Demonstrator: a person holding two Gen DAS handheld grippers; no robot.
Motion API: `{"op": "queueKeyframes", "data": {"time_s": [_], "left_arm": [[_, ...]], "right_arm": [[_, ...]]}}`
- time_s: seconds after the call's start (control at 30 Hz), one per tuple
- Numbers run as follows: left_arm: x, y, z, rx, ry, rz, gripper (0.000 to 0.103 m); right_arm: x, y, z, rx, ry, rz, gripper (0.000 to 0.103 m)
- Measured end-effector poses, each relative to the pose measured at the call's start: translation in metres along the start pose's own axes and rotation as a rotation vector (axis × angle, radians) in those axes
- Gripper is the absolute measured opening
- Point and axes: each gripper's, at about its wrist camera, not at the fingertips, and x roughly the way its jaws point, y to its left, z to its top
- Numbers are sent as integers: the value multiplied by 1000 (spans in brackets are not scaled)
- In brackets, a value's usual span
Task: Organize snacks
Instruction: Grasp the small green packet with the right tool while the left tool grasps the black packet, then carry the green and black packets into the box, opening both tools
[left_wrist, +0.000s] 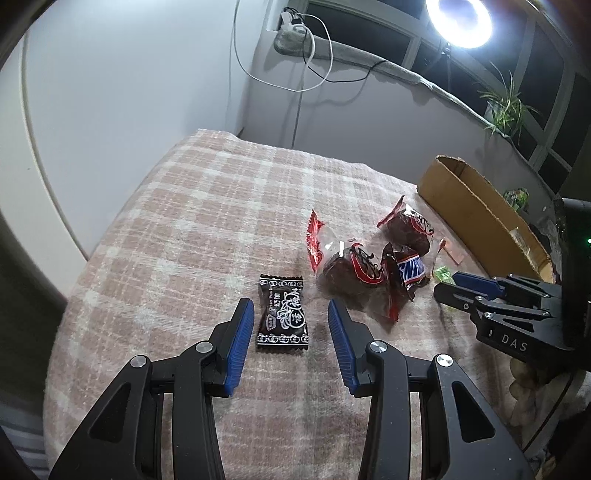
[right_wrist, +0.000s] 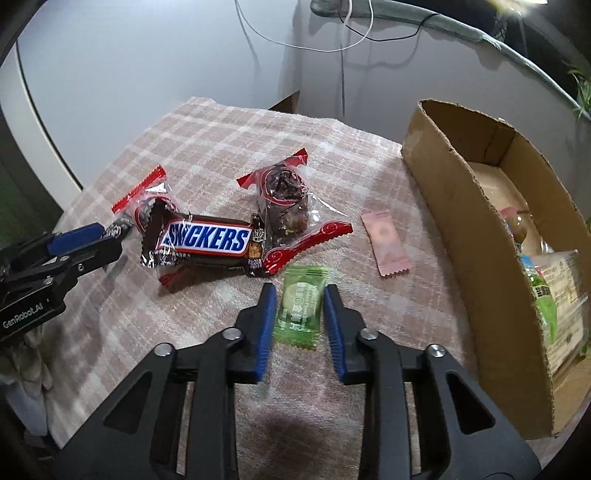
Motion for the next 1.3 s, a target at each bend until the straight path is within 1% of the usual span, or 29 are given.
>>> {"op": "queueKeyframes", "data": {"time_s": [0.23, 0.27, 0.33, 0.5, 0.63, 0.87, 1.07, 1.3], "left_arm": [[6, -2, -2, 16, 16, 16, 39], [6, -2, -3, 18, 18, 19, 33], [7, -2, -3, 24, 18, 23, 26], [4, -5, -4, 38, 11, 28, 26], [-2, -4, -4, 29, -6, 30, 26], [-16, 0, -7, 11, -29, 33, 25], [-37, -4, -1, 1, -74, 12, 25], [-51, -24, 11, 18, -117, -30, 25]], "right_arm": [[-4, -2, -5, -16, -5, 11, 22], [-4, -2, -6, -15, -5, 15, 22], [-6, -3, -7, -9, -4, 29, 22], [-10, -6, -10, 11, -8, 60, 22], [-16, -8, -11, 19, -20, 73, 22], [-38, -10, -10, 23, -64, 92, 22], [-64, -19, -5, 36, -118, 102, 22], [-94, -41, 0, 55, -179, 84, 22]]}}
